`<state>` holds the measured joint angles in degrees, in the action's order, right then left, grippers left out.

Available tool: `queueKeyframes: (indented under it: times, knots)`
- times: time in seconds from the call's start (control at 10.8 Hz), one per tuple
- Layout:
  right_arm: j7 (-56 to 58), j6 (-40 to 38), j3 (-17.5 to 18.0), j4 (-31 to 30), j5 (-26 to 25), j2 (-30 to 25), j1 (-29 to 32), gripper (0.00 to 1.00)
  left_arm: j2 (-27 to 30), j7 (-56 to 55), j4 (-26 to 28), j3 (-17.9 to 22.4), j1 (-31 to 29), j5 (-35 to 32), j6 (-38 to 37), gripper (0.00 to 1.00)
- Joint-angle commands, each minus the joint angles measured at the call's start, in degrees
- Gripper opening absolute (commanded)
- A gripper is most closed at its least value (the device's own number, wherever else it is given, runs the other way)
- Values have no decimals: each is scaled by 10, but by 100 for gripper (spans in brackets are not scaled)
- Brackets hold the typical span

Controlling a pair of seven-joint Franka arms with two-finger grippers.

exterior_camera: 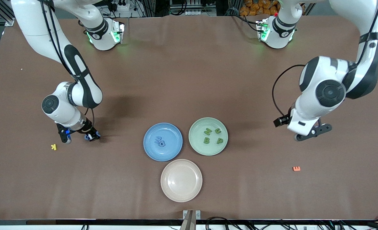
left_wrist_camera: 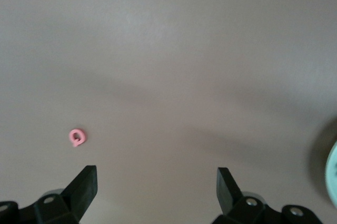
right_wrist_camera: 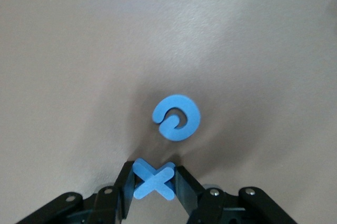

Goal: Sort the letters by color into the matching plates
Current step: 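Grasp the blue X with the right gripper while the left gripper withdraws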

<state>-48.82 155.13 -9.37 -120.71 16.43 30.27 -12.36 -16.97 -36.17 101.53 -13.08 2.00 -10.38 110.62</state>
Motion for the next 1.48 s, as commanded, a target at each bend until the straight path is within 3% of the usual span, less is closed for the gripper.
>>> queueKeyframes:
  times: [0.0,0.28,0.46,0.65,0.93,1.11,1.39]
  knots:
    - [54,-13,7,22,0,15,-16,16,116,118,97,3,-24,66,1,100]
    - [71,-26,9,42,0,14,-21,16,163,152,96,55,4,119,-17,100]
    - [70,-58,10,61,1,12,-24,16,164,151,45,71,4,120,-42,100]
    - [70,-69,10,71,2,8,-25,16,156,194,-26,88,6,121,-113,100]
    - [66,-111,12,111,5,4,-41,16,157,211,-66,86,5,107,-143,100]
    - [58,-114,39,134,6,3,-45,16,157,236,-83,84,7,97,-150,100]
    - [51,-115,44,175,7,8,-90,16,158,253,-115,82,7,98,-179,100]
